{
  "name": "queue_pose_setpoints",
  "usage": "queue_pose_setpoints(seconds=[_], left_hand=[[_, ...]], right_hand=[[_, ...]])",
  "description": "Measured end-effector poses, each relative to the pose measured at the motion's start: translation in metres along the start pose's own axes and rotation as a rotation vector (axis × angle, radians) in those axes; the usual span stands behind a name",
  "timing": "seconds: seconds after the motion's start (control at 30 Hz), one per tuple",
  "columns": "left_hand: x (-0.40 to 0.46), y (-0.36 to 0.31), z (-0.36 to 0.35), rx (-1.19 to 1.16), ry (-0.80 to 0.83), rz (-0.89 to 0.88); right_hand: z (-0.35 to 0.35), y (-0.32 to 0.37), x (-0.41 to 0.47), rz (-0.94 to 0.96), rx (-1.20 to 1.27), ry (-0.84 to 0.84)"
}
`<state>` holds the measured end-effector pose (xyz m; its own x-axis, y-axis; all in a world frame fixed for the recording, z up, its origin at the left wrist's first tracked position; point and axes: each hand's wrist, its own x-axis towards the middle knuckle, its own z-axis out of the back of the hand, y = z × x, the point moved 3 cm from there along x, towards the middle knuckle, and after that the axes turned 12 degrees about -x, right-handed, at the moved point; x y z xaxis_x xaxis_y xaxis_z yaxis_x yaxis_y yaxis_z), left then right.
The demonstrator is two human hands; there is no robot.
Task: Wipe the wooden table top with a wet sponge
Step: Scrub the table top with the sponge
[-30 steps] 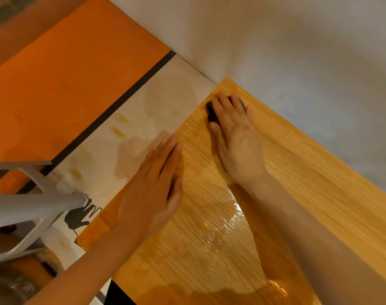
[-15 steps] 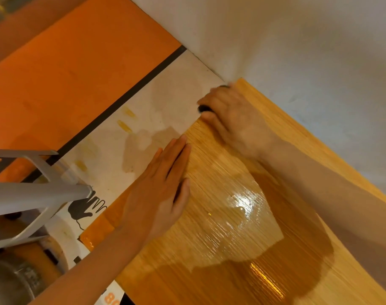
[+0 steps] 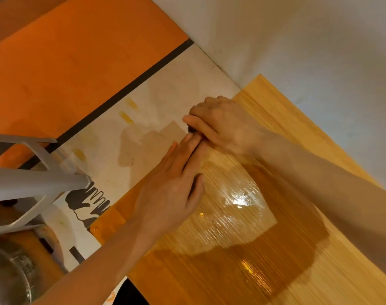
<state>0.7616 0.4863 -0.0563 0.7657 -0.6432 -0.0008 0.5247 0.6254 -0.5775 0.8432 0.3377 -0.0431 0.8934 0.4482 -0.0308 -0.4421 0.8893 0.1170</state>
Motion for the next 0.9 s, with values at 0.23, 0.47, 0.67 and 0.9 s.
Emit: queue_pose_setpoints(seconds=[0.23,0.47,0.67,0.9], left_hand=[[-0.001,0.0,0.0,-0.022,-0.05,-0.019],[-0.026,0.0,0.012,-0.029,-0.019,0.042],[-0.081,0.017,0.018,-0.007,-0.047,0.151],[-0.078,0.016,0.012,0.016,-0.057,0.173]], right_hand=[[0.007,-0.09,-0.01,-0.39,-0.05,-0.074],[0.003,-0.023,-0.027,-0.072,0.051,-0.114],[0.007,-0.057,-0.02,-0.444,0.026,-0.133],[-0.012,0.063,-0.024,-0.043,0.079,-0.106]])
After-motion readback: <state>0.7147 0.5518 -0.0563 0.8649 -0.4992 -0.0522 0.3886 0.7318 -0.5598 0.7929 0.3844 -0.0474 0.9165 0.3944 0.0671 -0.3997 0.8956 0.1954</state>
